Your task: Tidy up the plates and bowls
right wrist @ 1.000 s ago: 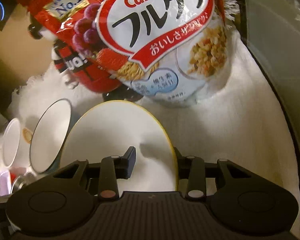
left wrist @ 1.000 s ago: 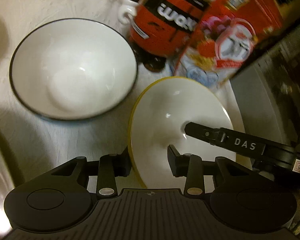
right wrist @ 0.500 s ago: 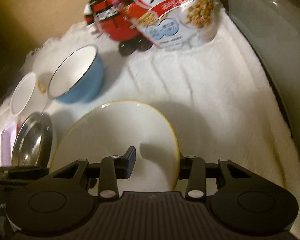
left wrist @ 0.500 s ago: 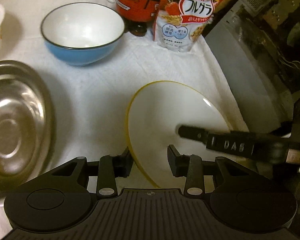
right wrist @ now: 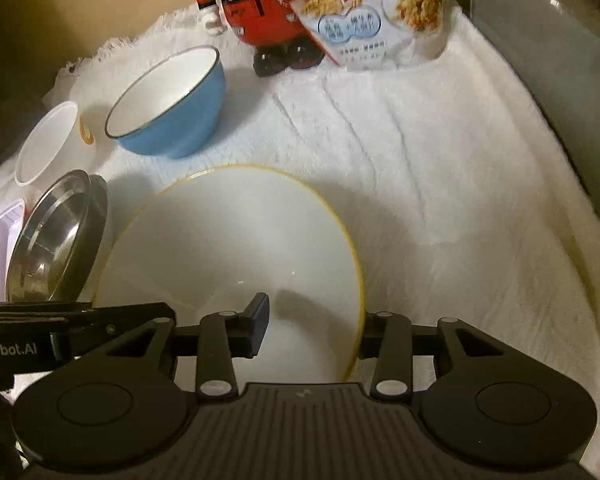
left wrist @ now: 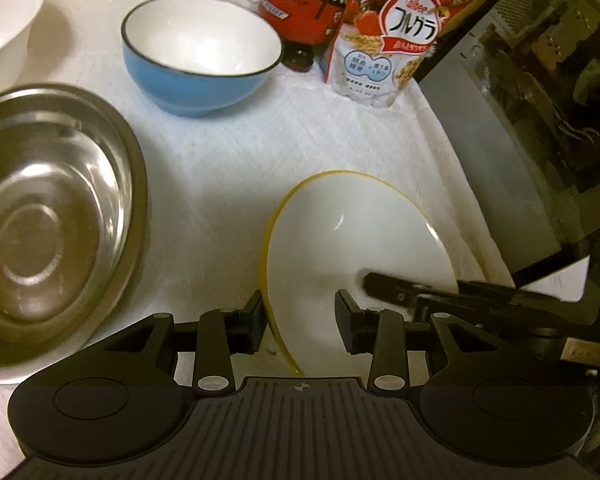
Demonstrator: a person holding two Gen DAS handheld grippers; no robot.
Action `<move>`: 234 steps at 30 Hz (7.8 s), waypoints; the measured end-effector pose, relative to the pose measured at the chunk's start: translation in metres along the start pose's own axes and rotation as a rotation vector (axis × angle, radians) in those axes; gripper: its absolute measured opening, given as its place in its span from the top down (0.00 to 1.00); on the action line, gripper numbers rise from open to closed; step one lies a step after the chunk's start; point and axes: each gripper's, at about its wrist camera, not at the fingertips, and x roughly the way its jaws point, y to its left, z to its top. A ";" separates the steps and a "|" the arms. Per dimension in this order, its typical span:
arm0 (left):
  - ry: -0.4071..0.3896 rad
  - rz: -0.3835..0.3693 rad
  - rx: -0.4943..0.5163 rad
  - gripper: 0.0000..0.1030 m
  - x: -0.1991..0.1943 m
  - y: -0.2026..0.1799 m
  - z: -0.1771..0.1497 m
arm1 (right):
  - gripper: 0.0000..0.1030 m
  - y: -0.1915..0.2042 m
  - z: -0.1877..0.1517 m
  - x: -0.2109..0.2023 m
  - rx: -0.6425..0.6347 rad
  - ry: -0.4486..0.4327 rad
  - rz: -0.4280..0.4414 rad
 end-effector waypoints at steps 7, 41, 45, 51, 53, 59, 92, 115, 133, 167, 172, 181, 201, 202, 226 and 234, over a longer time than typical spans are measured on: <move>-0.013 0.042 0.044 0.61 -0.001 -0.007 0.001 | 0.60 0.005 -0.003 -0.017 -0.135 -0.093 -0.130; -0.082 -0.015 0.037 0.59 -0.066 0.010 0.038 | 0.50 -0.004 0.025 -0.045 -0.121 -0.170 -0.017; -0.212 0.061 0.066 0.59 -0.093 0.025 0.082 | 0.50 0.004 0.054 -0.062 -0.121 -0.217 0.006; -0.241 0.252 0.091 0.59 -0.076 0.066 0.163 | 0.50 0.040 0.117 -0.037 -0.017 -0.139 0.099; -0.203 0.282 0.086 0.59 -0.060 0.078 0.183 | 0.50 0.058 0.134 -0.014 -0.012 -0.098 0.097; -0.089 0.280 0.094 0.59 -0.005 0.103 0.203 | 0.50 0.086 0.166 0.062 0.073 -0.001 0.035; 0.039 0.229 0.145 0.62 0.010 0.032 0.178 | 0.66 0.075 0.161 0.073 0.055 0.106 0.072; 0.207 0.076 0.136 0.62 -0.010 -0.038 0.050 | 0.64 0.019 0.061 -0.045 0.041 0.161 0.036; 0.152 0.105 0.198 0.69 -0.024 -0.027 0.038 | 0.64 0.017 0.044 -0.031 -0.040 0.177 0.033; 0.186 0.096 0.145 0.67 0.018 -0.006 0.042 | 0.59 -0.018 0.032 0.015 0.066 0.160 0.131; 0.195 0.095 0.111 0.67 0.019 -0.001 0.044 | 0.59 -0.010 0.041 0.016 0.041 0.148 0.134; 0.151 0.093 0.104 0.67 0.019 0.001 0.050 | 0.59 -0.010 0.061 0.024 0.011 0.115 0.120; -0.055 0.004 0.041 0.68 -0.073 0.043 0.045 | 0.55 0.026 0.075 -0.027 -0.137 -0.096 -0.078; -0.086 0.001 0.017 0.68 -0.084 0.054 0.045 | 0.55 0.032 0.077 -0.030 -0.152 -0.112 -0.089; -0.279 0.283 -0.372 0.68 -0.146 0.294 0.143 | 0.42 0.301 0.164 0.069 -0.385 -0.044 0.096; -0.197 0.244 -0.374 0.69 -0.098 0.317 0.150 | 0.42 0.315 0.177 0.164 -0.217 0.072 0.033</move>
